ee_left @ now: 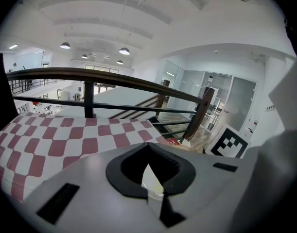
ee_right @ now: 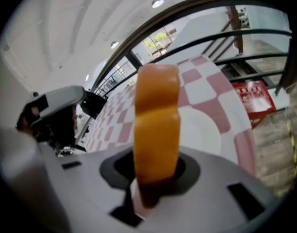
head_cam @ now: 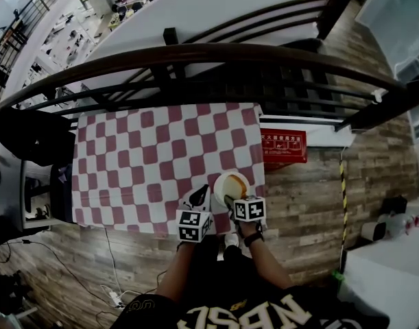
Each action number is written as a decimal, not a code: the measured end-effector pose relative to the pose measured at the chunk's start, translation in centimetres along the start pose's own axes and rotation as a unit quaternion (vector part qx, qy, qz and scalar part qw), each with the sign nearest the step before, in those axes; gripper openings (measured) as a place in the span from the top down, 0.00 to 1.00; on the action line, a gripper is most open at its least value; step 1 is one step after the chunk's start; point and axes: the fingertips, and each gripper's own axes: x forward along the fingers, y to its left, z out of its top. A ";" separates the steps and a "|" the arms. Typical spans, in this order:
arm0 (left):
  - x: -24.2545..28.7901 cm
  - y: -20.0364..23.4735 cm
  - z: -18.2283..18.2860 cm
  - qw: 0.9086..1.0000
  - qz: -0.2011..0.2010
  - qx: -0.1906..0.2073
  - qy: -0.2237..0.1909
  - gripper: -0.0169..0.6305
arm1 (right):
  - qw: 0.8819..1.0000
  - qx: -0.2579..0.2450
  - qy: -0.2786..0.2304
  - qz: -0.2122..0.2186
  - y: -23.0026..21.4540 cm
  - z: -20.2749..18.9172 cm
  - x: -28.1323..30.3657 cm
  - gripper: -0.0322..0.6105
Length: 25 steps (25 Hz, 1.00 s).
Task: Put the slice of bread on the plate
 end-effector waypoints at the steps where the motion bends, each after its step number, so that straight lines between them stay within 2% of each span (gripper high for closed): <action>1: 0.1 -0.1 0.0 1.000 -0.002 0.000 0.001 0.94 | 1.000 0.004 0.008 0.000 -0.2 -0.3 0.4 0.80; 9: 0.3 -0.5 -0.9 1.000 -0.010 -0.003 0.018 0.94 | 0.998 0.059 0.012 0.015 -1.8 -0.3 1.3 0.80; 12: 0.4 -0.7 -1.3 1.000 -0.015 -0.004 0.021 0.94 | 0.998 0.056 0.010 0.006 -2.9 0.0 1.6 0.78; 14: 0.5 -0.8 -1.3 1.000 -0.016 -0.004 0.021 0.94 | 0.999 0.032 0.007 -0.025 -3.9 0.3 1.5 0.71; 17: 0.4 -0.9 -1.3 1.000 -0.018 -0.003 0.021 0.94 | 0.996 -0.014 0.013 -0.083 -5.8 0.7 1.0 0.48; 20: 0.2 -0.9 -1.2 1.000 -0.016 -0.004 0.020 0.94 | 0.993 -0.040 0.016 -0.111 -6.3 0.9 0.8 0.43; 21: 0.1 -0.8 -1.1 1.000 -0.015 -0.003 0.019 0.94 | 0.990 -0.059 0.015 -0.129 -6.5 1.1 0.6 0.38; 22: 0.0 -0.9 -1.0 1.000 -0.015 -0.003 0.018 0.94 | 0.985 -0.085 0.015 -0.150 -6.8 1.3 0.2 0.28; 23: -0.1 -0.9 -0.9 1.000 -0.014 -0.002 0.016 0.94 | 0.980 -0.111 0.017 -0.167 -7.0 1.5 -0.2 0.23; 25: -0.4 -0.8 -0.5 1.000 -0.013 -0.001 0.012 0.94 | 0.975 -0.137 0.017 -0.177 -7.1 1.8 -0.8 0.21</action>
